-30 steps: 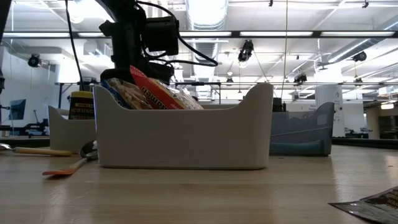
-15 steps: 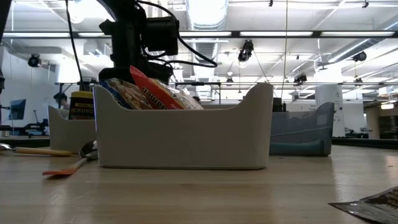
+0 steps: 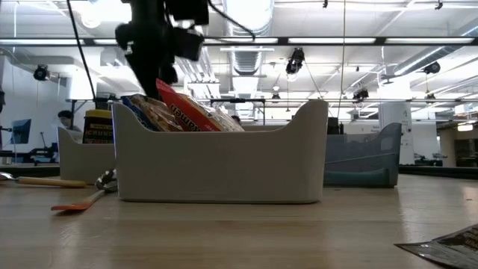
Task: Pick & Place Food Item
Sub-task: Put the brown seasoning bottle into the top gray bin
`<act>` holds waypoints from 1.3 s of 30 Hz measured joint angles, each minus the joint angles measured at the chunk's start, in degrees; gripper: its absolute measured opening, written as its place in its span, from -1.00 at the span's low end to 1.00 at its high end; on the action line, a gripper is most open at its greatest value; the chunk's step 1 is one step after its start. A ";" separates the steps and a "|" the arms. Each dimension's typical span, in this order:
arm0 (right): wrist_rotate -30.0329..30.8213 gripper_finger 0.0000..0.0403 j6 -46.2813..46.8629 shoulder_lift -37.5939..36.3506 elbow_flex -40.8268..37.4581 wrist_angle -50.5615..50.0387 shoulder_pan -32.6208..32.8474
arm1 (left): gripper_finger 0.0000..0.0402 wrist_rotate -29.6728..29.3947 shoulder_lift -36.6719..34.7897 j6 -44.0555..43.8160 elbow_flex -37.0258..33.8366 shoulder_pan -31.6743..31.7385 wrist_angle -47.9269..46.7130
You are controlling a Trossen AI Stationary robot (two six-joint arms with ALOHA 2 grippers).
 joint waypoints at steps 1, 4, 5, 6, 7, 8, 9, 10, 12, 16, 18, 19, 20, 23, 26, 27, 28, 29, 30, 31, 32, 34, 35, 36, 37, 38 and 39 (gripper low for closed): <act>0.00 0.57 0.00 0.00 0.00 0.00 0.02 | 0.52 -0.14 -0.74 0.00 0.39 0.09 0.05; 0.10 0.57 -0.46 0.00 0.00 0.02 0.02 | 0.52 -2.67 -3.12 -1.27 1.01 0.86 0.42; 0.13 0.57 -0.69 0.00 0.00 0.04 0.01 | 0.52 -4.41 -3.90 -2.31 1.01 1.46 0.66; 0.15 0.57 -0.97 0.00 0.00 0.04 0.02 | 0.52 -6.47 -4.58 -3.46 1.01 2.21 1.18; 0.15 0.57 -1.06 0.00 0.00 0.06 0.00 | 0.52 -8.65 -5.21 -4.64 0.95 3.16 2.10; 0.16 0.57 -1.25 0.00 0.00 0.15 0.02 | 0.52 -10.59 -5.70 -5.63 0.94 4.31 2.86; 0.15 0.57 -1.55 0.00 0.00 0.33 0.02 | 0.52 -11.86 -6.10 -6.38 0.91 5.77 3.72; 0.16 0.57 -1.91 0.00 0.00 0.54 0.02 | 0.52 -12.23 -6.30 -6.72 0.89 7.42 5.20; 0.15 0.57 -2.41 0.00 0.00 0.89 0.01 | 0.52 -12.01 -6.28 -6.86 0.88 11.35 9.23; 0.17 0.57 -3.18 0.00 0.00 2.10 0.00 | 0.52 -9.07 -4.29 -3.30 1.06 20.24 17.37; 0.17 0.57 -3.76 0.00 0.00 2.39 0.00 | 0.52 -6.92 -1.89 -0.44 2.21 24.39 18.50; 0.16 0.57 -3.96 0.00 0.00 2.46 0.00 | 0.52 -6.41 -0.37 1.24 3.15 25.98 18.57; 0.15 0.57 -4.02 0.00 0.00 2.53 0.00 | 0.52 -6.11 1.31 2.98 4.27 27.58 18.00; 0.13 0.57 -4.02 0.00 0.00 2.75 0.00 | 0.52 -4.45 6.90 8.05 8.23 31.22 13.98; -0.15 0.57 -3.98 0.00 0.00 2.78 0.00 | 0.52 0.94 11.87 11.06 11.83 33.79 11.27; -0.33 0.57 -3.98 0.00 0.00 2.75 0.01 | 0.52 2.29 13.09 11.72 12.68 34.18 10.84; -0.41 0.57 -3.93 0.00 0.00 2.74 0.08 | 0.52 3.16 13.99 12.63 13.25 34.35 10.70; -0.44 0.57 -3.78 0.00 0.00 2.75 0.33 | 0.52 3.42 14.80 13.71 13.51 34.35 10.66; -0.47 0.57 -3.64 0.00 0.00 2.75 0.51 | 0.52 3.59 15.46 14.97 13.51 34.32 10.52; -0.44 0.57 -3.53 0.00 0.00 2.75 0.74 | 0.52 3.86 16.01 16.15 13.38 34.26 10.42; -0.46 0.57 -3.48 0.00 0.00 2.76 0.91 | 0.52 4.06 16.48 17.30 13.17 34.21 10.35; -0.42 0.57 -3.40 0.00 0.00 2.73 1.57 | 0.52 4.91 16.80 18.72 12.11 34.18 10.43; -0.41 0.57 -3.33 0.00 0.00 2.75 1.87 | 0.52 5.10 16.88 19.09 11.39 34.22 10.69; -0.36 0.57 -3.30 0.00 0.00 2.75 2.14 | 0.52 5.11 16.90 19.23 10.62 34.24 11.34; -0.30 0.57 -3.31 0.00 0.00 2.78 2.43 | 0.52 5.08 16.93 19.22 9.89 34.25 12.10; -0.27 0.57 -3.33 0.00 0.00 2.83 2.75 | 0.52 5.11 16.95 19.12 9.27 34.28 12.99; -0.27 0.57 -3.32 0.00 0.00 2.84 3.04 | 0.52 5.13 16.95 18.90 8.83 34.37 13.84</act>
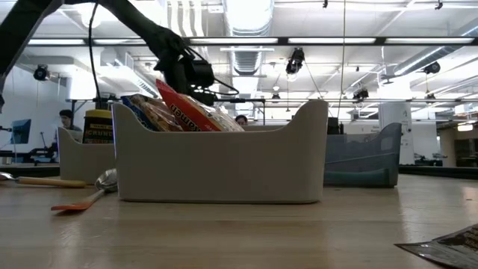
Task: Pick & Place Food Item
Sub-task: Put the brown seasoning bottle into the top gray bin
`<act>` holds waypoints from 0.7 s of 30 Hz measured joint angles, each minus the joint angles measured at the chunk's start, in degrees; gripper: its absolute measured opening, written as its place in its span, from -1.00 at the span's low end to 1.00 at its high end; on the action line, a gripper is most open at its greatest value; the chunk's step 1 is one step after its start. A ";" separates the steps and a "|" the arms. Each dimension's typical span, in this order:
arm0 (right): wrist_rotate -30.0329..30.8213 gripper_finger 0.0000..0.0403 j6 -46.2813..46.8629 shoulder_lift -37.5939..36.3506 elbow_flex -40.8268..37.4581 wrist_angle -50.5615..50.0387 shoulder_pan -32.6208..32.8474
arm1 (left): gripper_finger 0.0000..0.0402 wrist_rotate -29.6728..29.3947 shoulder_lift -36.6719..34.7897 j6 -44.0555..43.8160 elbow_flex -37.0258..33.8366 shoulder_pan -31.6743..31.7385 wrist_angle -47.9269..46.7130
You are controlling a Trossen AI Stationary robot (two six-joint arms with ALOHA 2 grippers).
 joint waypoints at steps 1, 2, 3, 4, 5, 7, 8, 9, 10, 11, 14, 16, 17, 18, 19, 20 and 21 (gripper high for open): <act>-0.01 0.57 0.01 0.00 0.00 0.05 0.23 | 0.52 0.01 0.00 -0.04 -0.23 0.04 0.65; -0.03 0.57 -0.02 0.00 0.00 0.17 0.42 | 0.52 0.03 0.00 -0.02 -0.36 0.06 1.12; 0.01 0.57 0.00 0.00 0.00 0.22 0.62 | 0.52 0.01 0.08 0.04 -0.57 0.08 1.81; 0.00 0.57 -0.01 0.00 0.00 0.21 0.64 | 0.52 -0.02 0.17 0.46 -0.80 0.10 2.48; 0.00 0.57 0.00 0.00 0.00 0.23 0.65 | 0.52 -0.04 0.38 0.98 -0.95 0.13 2.67; 0.01 0.57 0.00 0.00 0.00 0.22 0.63 | 0.52 -0.47 0.98 1.50 -1.09 0.02 2.50; 0.03 0.57 0.00 0.00 0.00 0.22 0.63 | 0.52 -0.43 1.34 1.26 -1.09 -0.03 2.57; 0.03 0.57 0.00 0.00 0.00 0.24 0.63 | 0.52 -0.45 1.71 0.95 -1.09 -0.06 2.62; 0.03 0.57 0.00 0.00 0.00 0.22 0.68 | 0.52 -0.45 2.05 0.85 -1.09 -0.09 2.73; 0.03 0.57 0.13 0.00 0.00 0.24 0.77 | 0.52 -0.45 2.40 0.78 -1.09 -0.09 2.85; 0.03 0.57 0.87 0.00 0.00 0.24 0.84 | 0.52 -0.51 2.93 0.68 -1.09 -0.03 2.96; 0.03 0.57 0.92 0.00 0.00 0.24 0.83 | 0.52 -0.67 2.97 0.73 -1.09 -0.03 2.85; 0.03 0.57 0.96 0.00 0.00 0.24 0.82 | 0.52 -0.67 2.97 0.73 -1.09 -0.03 2.81; 0.03 0.57 1.05 0.00 0.00 0.26 0.82 | 0.52 -0.67 2.97 0.73 -1.09 -0.03 2.85; 0.03 0.57 1.05 0.00 0.00 0.26 0.82 | 0.52 -0.67 2.97 0.77 -1.09 -0.03 2.87; 0.03 0.57 1.05 0.00 0.00 0.26 0.82 | 0.52 -0.67 2.97 1.02 -1.09 -0.03 2.87; 0.03 0.57 1.05 0.00 0.00 0.26 0.84 | 0.52 -0.72 2.97 1.40 -1.19 -0.03 3.01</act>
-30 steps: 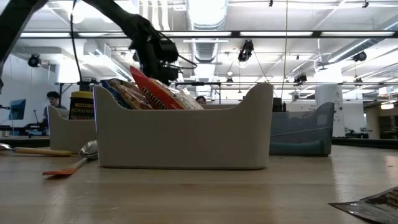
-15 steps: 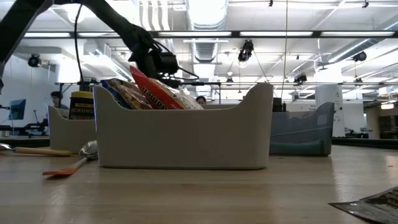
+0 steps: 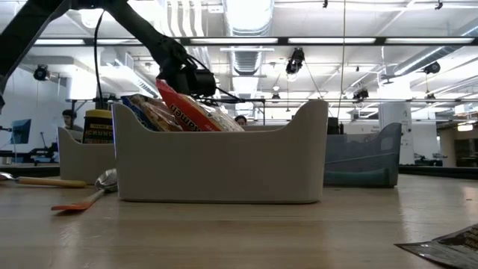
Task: Pick & Place Food Item
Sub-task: Put the brown seasoning bottle into the top gray bin
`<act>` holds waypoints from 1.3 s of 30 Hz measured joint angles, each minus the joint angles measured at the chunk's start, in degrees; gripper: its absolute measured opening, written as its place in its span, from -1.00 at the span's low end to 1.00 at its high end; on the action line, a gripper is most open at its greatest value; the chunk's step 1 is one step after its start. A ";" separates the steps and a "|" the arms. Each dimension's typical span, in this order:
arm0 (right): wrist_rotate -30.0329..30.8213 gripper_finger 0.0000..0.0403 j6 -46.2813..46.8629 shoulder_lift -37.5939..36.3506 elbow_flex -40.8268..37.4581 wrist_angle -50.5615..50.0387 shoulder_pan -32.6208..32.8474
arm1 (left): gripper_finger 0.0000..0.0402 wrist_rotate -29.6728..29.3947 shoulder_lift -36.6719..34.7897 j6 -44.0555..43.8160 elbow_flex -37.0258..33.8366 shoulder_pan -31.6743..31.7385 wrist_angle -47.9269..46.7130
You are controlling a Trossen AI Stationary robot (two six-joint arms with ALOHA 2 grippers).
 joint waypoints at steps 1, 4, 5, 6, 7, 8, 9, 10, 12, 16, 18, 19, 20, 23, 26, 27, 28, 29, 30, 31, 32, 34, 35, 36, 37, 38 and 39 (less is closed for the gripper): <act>0.00 0.57 0.00 0.00 0.00 0.00 0.00 | 0.52 -0.40 0.00 0.34 -0.26 0.00 0.18; 0.00 0.57 0.00 0.00 0.00 0.00 0.27 | 0.52 -1.03 0.00 0.81 -1.79 0.00 0.66; 0.02 0.57 0.01 0.00 0.00 0.02 0.40 | 0.52 -1.23 0.00 0.82 -2.30 0.00 0.68; 0.04 0.57 0.01 0.00 0.00 0.02 0.56 | 0.52 -1.29 0.00 0.79 -2.86 0.00 1.10; 0.01 0.57 0.00 0.00 0.00 0.02 0.64 | 0.52 -1.44 0.00 0.79 -3.38 0.00 1.75; 0.00 0.57 0.00 0.00 0.00 0.02 0.64 | 0.52 -1.46 0.00 0.78 -3.91 0.01 2.43; 0.00 0.57 0.00 0.00 0.00 0.02 0.64 | 0.52 -1.46 0.00 0.72 -4.40 0.03 3.13; 0.00 0.57 0.00 0.00 0.00 0.02 0.64 | 0.52 -1.56 0.00 0.26 -4.71 0.07 3.90; 0.02 0.57 0.00 0.00 0.00 0.02 0.64 | 0.52 -1.72 0.00 -0.69 -4.93 0.07 5.77; 0.02 0.57 0.00 0.00 0.00 0.04 0.64 | 0.52 -1.91 0.00 0.13 -5.06 0.11 6.50; 0.00 0.57 0.00 0.00 0.00 0.03 0.64 | 0.52 -1.89 0.00 1.08 -5.23 0.25 6.89; 0.00 0.57 0.00 0.00 0.00 0.02 0.64 | 0.52 -1.92 0.00 1.35 -5.44 0.29 7.00; 0.01 0.57 0.00 0.00 0.00 0.02 0.64 | 0.52 -1.92 0.00 1.49 -5.58 0.39 6.95; 0.02 0.57 0.00 0.00 0.00 0.02 0.64 | 0.52 -2.14 0.10 1.76 -5.73 0.44 7.12; 0.00 0.57 0.00 0.00 0.00 0.02 0.64 | 0.52 -2.14 0.53 2.29 -5.73 0.42 7.04; 0.00 0.57 0.00 0.00 0.00 0.02 0.64 | 0.52 -2.13 0.62 2.16 -5.73 0.42 7.15; 0.01 0.57 0.00 0.00 0.00 0.02 0.64 | 0.52 -2.10 0.69 1.94 -5.73 0.42 7.24; 0.02 0.57 0.00 0.00 0.00 0.02 0.64 | 0.52 -2.09 0.79 1.88 -5.73 0.42 7.27; 0.02 0.57 0.00 0.00 0.00 0.02 0.64 | 0.52 -2.11 0.95 1.88 -5.73 0.42 7.35; 0.02 0.57 0.00 0.00 0.00 0.02 0.64 | 0.52 -2.11 1.23 1.88 -5.73 0.42 7.37; 0.01 0.57 0.00 0.00 0.00 0.02 0.64 | 0.52 -2.13 1.48 1.84 -5.73 0.42 7.33; 0.00 0.57 0.00 0.00 0.00 0.02 0.64 | 0.51 -2.11 1.86 1.62 -5.73 0.42 7.20; 0.00 0.57 0.00 0.00 0.00 0.02 0.64 | 0.49 -2.11 2.07 1.56 -5.73 0.42 7.05; 0.00 0.57 0.00 0.00 0.00 0.02 0.64 | 0.46 -2.11 2.31 1.44 -5.73 0.42 7.00; 0.00 0.57 0.00 0.00 0.00 0.02 0.64 | 0.43 -2.13 2.57 1.35 -5.73 0.42 7.00; 0.01 0.57 0.00 0.00 0.00 0.02 0.64 | 0.38 -2.13 2.75 1.11 -5.73 0.42 6.96; 0.01 0.57 0.00 0.00 0.00 0.02 0.64 | 0.33 -2.15 2.78 0.78 -5.73 0.42 6.96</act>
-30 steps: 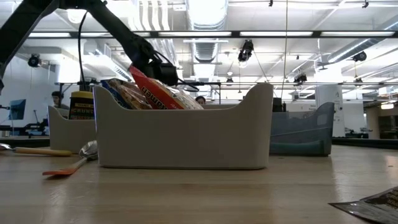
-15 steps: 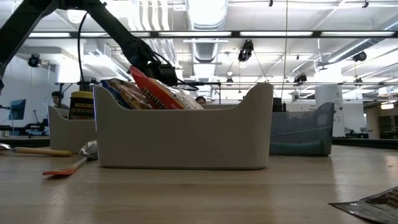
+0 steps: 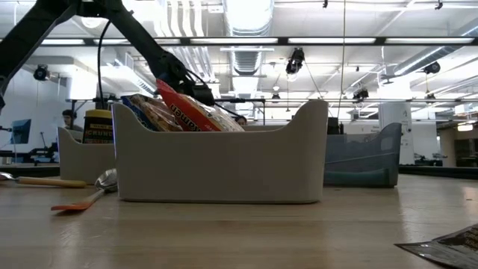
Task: Pick & Place Food Item
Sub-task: Put the brown seasoning bottle into the top gray bin
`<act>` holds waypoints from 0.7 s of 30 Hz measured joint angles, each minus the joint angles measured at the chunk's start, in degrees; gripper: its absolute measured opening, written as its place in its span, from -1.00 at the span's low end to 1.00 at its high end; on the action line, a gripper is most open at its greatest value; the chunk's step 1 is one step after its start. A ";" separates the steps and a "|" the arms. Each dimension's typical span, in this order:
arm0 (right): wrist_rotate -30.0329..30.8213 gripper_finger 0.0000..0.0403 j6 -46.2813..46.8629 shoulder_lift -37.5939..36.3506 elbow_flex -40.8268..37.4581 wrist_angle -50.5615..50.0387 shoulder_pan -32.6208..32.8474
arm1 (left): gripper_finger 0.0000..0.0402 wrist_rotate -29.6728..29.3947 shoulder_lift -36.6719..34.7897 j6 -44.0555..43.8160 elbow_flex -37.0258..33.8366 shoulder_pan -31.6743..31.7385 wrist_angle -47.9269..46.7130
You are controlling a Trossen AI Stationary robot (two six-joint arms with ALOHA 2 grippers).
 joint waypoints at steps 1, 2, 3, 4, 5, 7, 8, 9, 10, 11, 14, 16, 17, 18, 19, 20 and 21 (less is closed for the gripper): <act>0.00 0.57 0.00 0.00 0.00 0.00 0.00 | 0.27 -0.05 0.02 -0.04 0.00 0.00 0.07; -0.01 0.57 0.00 0.00 0.00 0.00 0.00 | 0.21 -0.17 0.00 -0.26 0.02 0.00 0.21; -0.01 0.57 0.00 0.00 0.00 0.00 0.00 | 0.14 -0.24 0.02 -0.72 0.02 0.00 0.33; -0.01 0.57 0.00 0.00 0.00 0.00 0.00 | 0.08 -0.56 0.02 -1.34 0.02 0.00 0.41; -0.01 0.57 0.00 0.00 0.00 0.00 0.00 | 0.02 -0.60 0.02 -1.74 0.02 0.00 0.53; -0.01 0.57 0.00 0.00 0.00 0.00 0.00 | -0.07 -0.77 0.02 -2.39 0.02 0.07 0.90; -0.01 0.57 0.00 0.00 0.00 0.00 0.00 | -0.10 -0.79 0.02 -2.40 0.02 0.08 0.94; -0.01 0.57 0.00 0.00 0.00 0.00 0.00 | -0.12 -0.79 0.02 -2.34 0.02 0.09 0.95; -0.01 0.57 0.00 0.00 0.00 0.00 0.00 | -0.14 -0.78 0.02 -2.10 0.02 0.09 1.06; 0.00 0.57 0.05 0.00 0.00 0.00 0.16 | -0.14 -0.78 0.02 -1.74 0.02 0.09 1.18; -0.02 0.57 0.20 0.00 0.00 -0.02 0.72 | -0.15 -0.75 0.02 -0.79 0.02 0.09 1.24; -0.02 0.57 0.21 0.00 0.00 -0.02 1.12 | -0.18 -0.74 0.02 -0.63 0.02 0.07 1.24; -0.03 0.57 0.20 0.00 0.00 -0.02 1.32 | -0.20 -0.72 0.02 -0.59 0.02 0.07 1.22; -0.01 0.57 0.20 0.00 0.00 -0.02 1.47 | -0.23 -0.70 0.02 -0.60 0.02 0.08 1.24; -0.01 0.57 0.22 0.00 0.00 -0.02 1.58 | -0.28 -0.60 0.02 -0.67 0.02 0.09 1.20; -0.03 0.57 0.22 0.00 0.00 -0.02 1.62 | -0.33 -0.59 0.00 -0.76 0.02 0.09 1.11; -0.01 0.57 0.22 0.00 0.00 -0.02 1.62 | -0.38 -0.57 -0.02 -0.92 0.04 0.09 0.95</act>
